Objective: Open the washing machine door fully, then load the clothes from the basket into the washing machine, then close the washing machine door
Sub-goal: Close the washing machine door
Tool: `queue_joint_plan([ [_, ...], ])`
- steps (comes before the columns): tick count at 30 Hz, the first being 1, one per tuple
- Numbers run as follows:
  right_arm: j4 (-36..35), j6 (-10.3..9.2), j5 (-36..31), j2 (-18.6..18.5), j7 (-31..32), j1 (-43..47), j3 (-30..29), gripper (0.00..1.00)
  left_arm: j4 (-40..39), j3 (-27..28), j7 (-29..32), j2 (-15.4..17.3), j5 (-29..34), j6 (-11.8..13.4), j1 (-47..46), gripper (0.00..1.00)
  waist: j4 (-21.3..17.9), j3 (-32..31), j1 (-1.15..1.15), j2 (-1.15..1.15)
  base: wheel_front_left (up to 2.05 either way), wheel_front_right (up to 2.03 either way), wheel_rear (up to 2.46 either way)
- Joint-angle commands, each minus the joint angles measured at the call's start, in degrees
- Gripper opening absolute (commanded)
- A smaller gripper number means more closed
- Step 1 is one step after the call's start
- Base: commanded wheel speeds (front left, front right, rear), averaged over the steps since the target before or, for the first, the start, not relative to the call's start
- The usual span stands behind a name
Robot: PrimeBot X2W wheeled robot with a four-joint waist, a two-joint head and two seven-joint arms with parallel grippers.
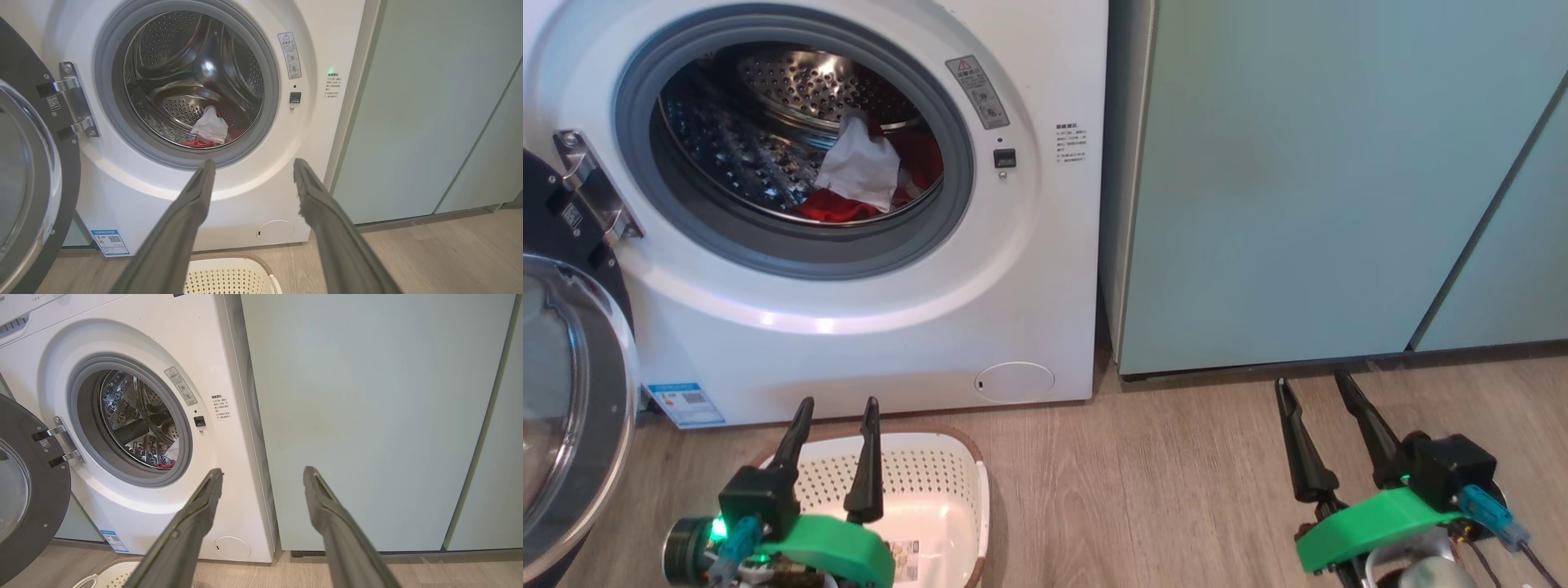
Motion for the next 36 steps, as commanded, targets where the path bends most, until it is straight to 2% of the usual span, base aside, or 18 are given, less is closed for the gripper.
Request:
queue_joint_plan([
  [1, -2.0, 0.00, 0.4, -0.1, -0.5, -2.0, 1.1, 1.00, -2.2, 1.5, -0.7, -0.2, -0.1, 0.4, -2.3, 1.00, 0.0, 0.1, 0.01, 0.00, 0.00, 0.00, 0.00],
  [36, -2.1, 0.00, 0.3, -0.1, -0.5, -2.9, 1.1, 1.00, -1.3, -0.4, -0.7, -0.2, -1.2, 2.2, -3.3, 1.00, -0.5, 1.2, 0.01, 0.00, -0.03, 0.03, 0.00],
])
